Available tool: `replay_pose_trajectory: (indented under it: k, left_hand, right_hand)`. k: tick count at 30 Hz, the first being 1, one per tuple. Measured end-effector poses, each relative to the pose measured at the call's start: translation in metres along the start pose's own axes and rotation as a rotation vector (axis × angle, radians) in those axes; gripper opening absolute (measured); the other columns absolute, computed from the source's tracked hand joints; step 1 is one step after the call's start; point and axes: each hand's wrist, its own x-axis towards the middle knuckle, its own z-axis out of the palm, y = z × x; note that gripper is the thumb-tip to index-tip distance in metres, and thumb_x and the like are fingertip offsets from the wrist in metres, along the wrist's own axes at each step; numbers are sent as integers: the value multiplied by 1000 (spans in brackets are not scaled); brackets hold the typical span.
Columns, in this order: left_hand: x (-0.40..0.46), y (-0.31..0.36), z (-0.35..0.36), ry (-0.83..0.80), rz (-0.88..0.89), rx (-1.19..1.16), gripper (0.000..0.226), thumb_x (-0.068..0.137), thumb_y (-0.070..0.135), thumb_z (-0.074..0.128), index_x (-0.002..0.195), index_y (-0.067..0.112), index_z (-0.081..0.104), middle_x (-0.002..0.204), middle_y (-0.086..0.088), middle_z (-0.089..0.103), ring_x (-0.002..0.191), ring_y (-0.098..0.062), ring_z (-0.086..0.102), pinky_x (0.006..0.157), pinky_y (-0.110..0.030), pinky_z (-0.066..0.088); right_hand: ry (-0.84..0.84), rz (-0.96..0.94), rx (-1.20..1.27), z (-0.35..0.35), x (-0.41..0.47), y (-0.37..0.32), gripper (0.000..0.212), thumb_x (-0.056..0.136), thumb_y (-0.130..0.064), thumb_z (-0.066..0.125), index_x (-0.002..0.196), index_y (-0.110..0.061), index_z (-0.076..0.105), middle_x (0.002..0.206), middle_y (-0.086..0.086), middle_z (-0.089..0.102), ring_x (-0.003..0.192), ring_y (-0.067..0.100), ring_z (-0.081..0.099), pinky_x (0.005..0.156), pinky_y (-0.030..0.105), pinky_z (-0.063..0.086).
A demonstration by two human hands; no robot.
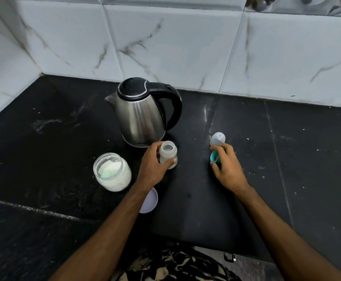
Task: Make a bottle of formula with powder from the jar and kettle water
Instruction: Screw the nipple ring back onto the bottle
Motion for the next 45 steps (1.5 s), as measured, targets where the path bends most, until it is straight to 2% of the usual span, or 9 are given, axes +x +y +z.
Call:
replay_pose_trajectory:
  k: [2, 5, 12, 20, 23, 27, 31, 40, 45]
  left_hand:
    - [0, 0, 0, -3, -6, -2, 53, 74, 22, 83, 118, 22, 56, 116, 8, 63, 106, -6, 60, 88, -19, 48]
    - [-1, 0, -1, -4, -9, -5, 53, 73, 22, 84, 117, 25, 55, 115, 10, 63, 105, -4, 60, 90, -23, 50]
    - [-4, -4, 0, -20, 1, -1, 65, 71, 30, 84, 127, 24, 50, 122, 11, 61, 112, -5, 57, 95, -28, 49]
    - [-4, -3, -2, -11, -20, -3, 55, 77, 29, 81, 125, 25, 54, 119, 11, 61, 108, -2, 58, 92, -26, 50]
    - [-3, -3, -1, -31, -38, -6, 58, 79, 28, 79, 130, 24, 51, 124, 7, 59, 112, -6, 57, 94, -27, 48]
    - [-3, -3, -1, -33, -42, 11, 55, 80, 28, 78, 127, 25, 51, 119, 11, 58, 103, 3, 56, 83, -11, 42]
    - [-3, -5, 0, -31, -50, 10, 56, 80, 27, 78, 129, 22, 52, 123, 6, 60, 110, -6, 56, 89, -16, 44]
    - [-3, -6, 0, -28, -52, -6, 59, 79, 26, 78, 131, 25, 50, 128, 7, 58, 117, -8, 55, 98, -27, 47]
    - [-4, -6, 1, -16, -41, -33, 59, 76, 29, 80, 128, 30, 52, 125, 12, 59, 113, -1, 55, 95, -23, 46]
  right_hand:
    - [28, -16, 20, -3, 0, 0, 47, 86, -11, 70, 130, -17, 53, 136, 2, 42, 115, 19, 51, 96, 34, 48]
    - [48, -79, 112, -12, 5, -15, 46, 85, -17, 75, 127, -19, 55, 130, -4, 45, 107, 5, 47, 92, 22, 45]
    - [-104, -215, 239, -20, 27, -69, 51, 76, -16, 84, 119, -19, 57, 117, -5, 49, 104, 6, 52, 87, 9, 45]
    - [-218, -330, 107, -15, 55, -104, 55, 73, -24, 85, 119, -20, 54, 113, -1, 59, 100, 14, 56, 87, 33, 51]
    - [-237, -377, 95, -19, 64, -114, 50, 75, -25, 84, 116, -20, 57, 117, -2, 55, 102, 14, 57, 89, 34, 52]
    - [-326, -449, 31, -16, 73, -122, 37, 77, -23, 81, 110, -20, 65, 122, -1, 49, 106, 16, 54, 91, 34, 52]
    - [-399, -480, -38, -12, 77, -131, 36, 80, -20, 78, 114, -17, 66, 119, 1, 53, 103, 17, 56, 88, 33, 51]
    - [-410, -477, -18, -11, 75, -126, 51, 79, -18, 79, 125, -20, 58, 122, -2, 56, 105, 10, 54, 90, 25, 48]
    - [-427, -473, 28, -14, 77, -123, 61, 80, -18, 78, 133, -23, 49, 122, -5, 60, 107, 10, 56, 91, 26, 50]
